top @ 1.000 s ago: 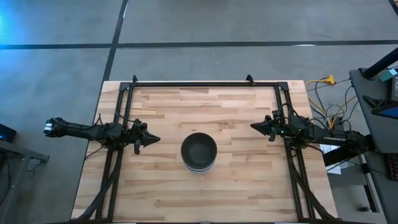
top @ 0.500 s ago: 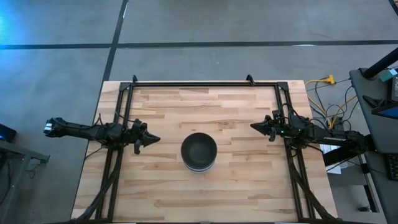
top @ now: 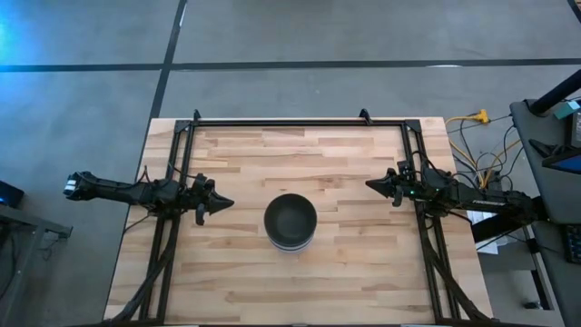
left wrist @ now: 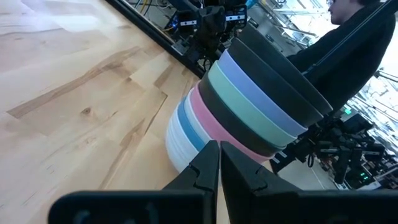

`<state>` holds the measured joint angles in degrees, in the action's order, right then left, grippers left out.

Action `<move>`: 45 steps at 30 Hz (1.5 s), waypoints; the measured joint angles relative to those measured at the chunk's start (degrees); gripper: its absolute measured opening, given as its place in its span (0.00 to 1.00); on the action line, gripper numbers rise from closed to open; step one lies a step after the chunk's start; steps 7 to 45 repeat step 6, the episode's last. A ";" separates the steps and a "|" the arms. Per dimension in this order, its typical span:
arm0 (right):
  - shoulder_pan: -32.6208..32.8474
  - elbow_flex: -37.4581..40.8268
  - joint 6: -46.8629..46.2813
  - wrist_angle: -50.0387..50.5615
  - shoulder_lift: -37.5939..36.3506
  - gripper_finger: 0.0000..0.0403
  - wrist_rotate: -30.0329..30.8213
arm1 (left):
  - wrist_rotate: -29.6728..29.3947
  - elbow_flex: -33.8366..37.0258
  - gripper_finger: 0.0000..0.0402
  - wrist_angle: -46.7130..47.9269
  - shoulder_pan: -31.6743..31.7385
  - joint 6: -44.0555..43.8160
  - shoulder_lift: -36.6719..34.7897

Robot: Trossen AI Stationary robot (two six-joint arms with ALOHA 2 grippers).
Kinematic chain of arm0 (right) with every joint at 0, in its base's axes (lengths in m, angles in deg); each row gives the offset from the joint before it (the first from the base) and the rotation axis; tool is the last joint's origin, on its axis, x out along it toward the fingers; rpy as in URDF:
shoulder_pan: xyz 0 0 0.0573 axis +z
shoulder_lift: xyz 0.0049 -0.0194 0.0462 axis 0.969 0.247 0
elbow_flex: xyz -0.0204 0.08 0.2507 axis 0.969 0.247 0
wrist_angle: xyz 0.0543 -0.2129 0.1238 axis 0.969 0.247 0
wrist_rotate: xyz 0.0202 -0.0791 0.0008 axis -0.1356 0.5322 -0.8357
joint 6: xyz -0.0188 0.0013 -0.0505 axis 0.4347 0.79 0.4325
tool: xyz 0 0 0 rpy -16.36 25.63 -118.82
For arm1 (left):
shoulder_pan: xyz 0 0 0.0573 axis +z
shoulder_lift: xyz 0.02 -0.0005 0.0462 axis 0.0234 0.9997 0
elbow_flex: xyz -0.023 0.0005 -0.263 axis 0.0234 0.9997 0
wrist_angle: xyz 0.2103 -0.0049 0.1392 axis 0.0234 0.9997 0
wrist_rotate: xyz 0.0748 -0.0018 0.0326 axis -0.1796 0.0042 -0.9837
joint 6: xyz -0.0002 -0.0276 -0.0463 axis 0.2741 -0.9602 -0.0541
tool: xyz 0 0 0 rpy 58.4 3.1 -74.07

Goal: Nest bowls inside each other
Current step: Return to Home Position

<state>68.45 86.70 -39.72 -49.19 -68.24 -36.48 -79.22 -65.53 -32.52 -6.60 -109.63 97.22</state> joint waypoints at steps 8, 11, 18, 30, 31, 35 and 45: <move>-0.01 0.00 0.00 0.00 0.00 0.02 0.00 | 0.00 0.00 0.00 0.04 0.00 0.01 0.12; -0.01 0.00 0.00 0.00 0.00 0.02 0.00 | 0.00 0.00 0.00 0.04 0.00 0.01 0.12; -0.01 0.00 0.00 0.00 0.00 0.02 0.00 | 0.00 0.00 0.00 0.04 0.00 0.01 0.12; -0.01 0.00 0.00 0.00 0.00 0.02 0.00 | 0.00 0.00 0.00 0.04 0.00 0.01 0.12; -0.01 0.00 0.00 0.00 0.00 0.02 0.00 | 0.00 0.00 0.00 0.04 0.00 0.01 0.12; -0.01 0.00 0.00 0.00 0.00 0.02 0.00 | 0.00 0.00 0.00 0.04 0.00 0.01 0.12; -0.01 0.00 0.00 0.00 0.00 0.02 0.00 | 0.00 0.00 0.00 0.04 0.00 0.01 0.12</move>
